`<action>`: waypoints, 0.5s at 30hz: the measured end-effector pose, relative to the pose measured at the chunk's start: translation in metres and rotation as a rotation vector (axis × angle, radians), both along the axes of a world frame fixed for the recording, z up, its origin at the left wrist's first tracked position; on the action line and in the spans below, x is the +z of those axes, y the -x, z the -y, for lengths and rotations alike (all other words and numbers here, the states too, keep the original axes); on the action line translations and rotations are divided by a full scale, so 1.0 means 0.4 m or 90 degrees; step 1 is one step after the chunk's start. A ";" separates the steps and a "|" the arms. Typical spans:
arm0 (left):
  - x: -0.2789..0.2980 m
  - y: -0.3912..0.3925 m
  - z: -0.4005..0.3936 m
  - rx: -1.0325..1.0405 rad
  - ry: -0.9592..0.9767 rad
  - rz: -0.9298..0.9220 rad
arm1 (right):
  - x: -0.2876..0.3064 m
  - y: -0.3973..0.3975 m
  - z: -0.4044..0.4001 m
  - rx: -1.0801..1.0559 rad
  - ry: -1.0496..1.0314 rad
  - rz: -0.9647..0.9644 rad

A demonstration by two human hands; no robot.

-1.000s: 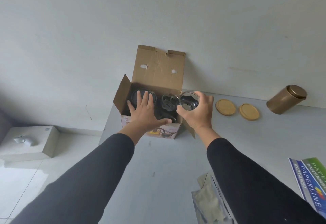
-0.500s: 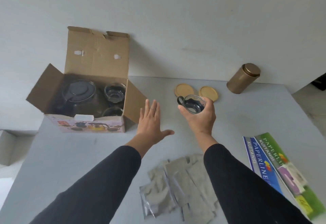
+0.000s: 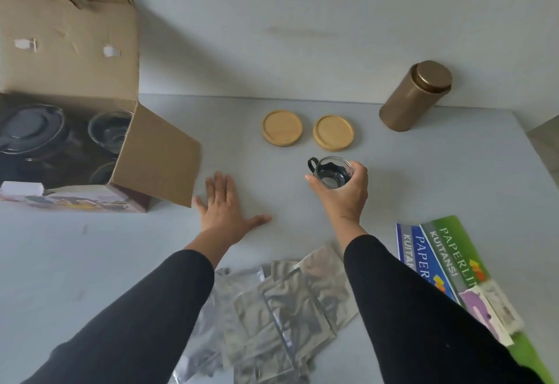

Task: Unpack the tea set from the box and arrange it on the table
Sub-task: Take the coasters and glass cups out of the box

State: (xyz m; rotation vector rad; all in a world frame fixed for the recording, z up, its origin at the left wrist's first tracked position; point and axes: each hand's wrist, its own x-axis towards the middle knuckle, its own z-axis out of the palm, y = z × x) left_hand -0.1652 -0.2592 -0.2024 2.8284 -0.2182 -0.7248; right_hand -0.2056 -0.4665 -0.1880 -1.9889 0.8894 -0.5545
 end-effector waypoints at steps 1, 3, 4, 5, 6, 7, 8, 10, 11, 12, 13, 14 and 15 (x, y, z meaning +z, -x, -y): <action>-0.001 0.000 0.000 0.001 -0.002 -0.001 | -0.006 -0.005 0.011 0.000 0.003 0.001; -0.002 0.000 0.001 0.003 -0.005 -0.005 | -0.018 -0.013 0.031 -0.001 0.006 0.001; -0.002 0.000 0.002 0.005 -0.006 -0.006 | -0.023 -0.016 0.040 -0.001 0.007 -0.001; -0.003 -0.001 0.003 0.007 -0.007 -0.007 | -0.026 -0.019 0.046 0.001 0.008 -0.002; -0.003 -0.002 0.005 0.009 -0.007 -0.008 | -0.029 -0.021 0.052 0.003 0.009 -0.002; -0.003 -0.003 0.007 0.013 -0.008 -0.010 | -0.030 -0.021 0.055 0.006 0.009 -0.002; -0.003 -0.005 0.009 0.016 -0.009 -0.011 | -0.031 -0.021 0.058 0.008 0.007 -0.001; -0.002 -0.007 0.013 0.018 -0.012 -0.012 | -0.033 -0.020 0.062 0.015 0.007 -0.003; -0.001 -0.008 0.014 0.019 -0.013 -0.013 | -0.034 -0.018 0.063 0.021 0.009 -0.005; -0.001 -0.009 0.014 0.019 -0.014 -0.013 | -0.033 -0.015 0.063 0.028 0.012 -0.010; 0.000 -0.009 0.013 0.018 -0.014 -0.012 | -0.030 -0.011 0.062 0.033 0.020 -0.016; 0.002 -0.009 0.013 0.017 -0.014 -0.013 | -0.025 -0.007 0.059 0.033 0.037 -0.022; 0.005 -0.010 0.011 0.014 -0.012 -0.015 | -0.017 -0.002 0.056 0.028 0.063 -0.026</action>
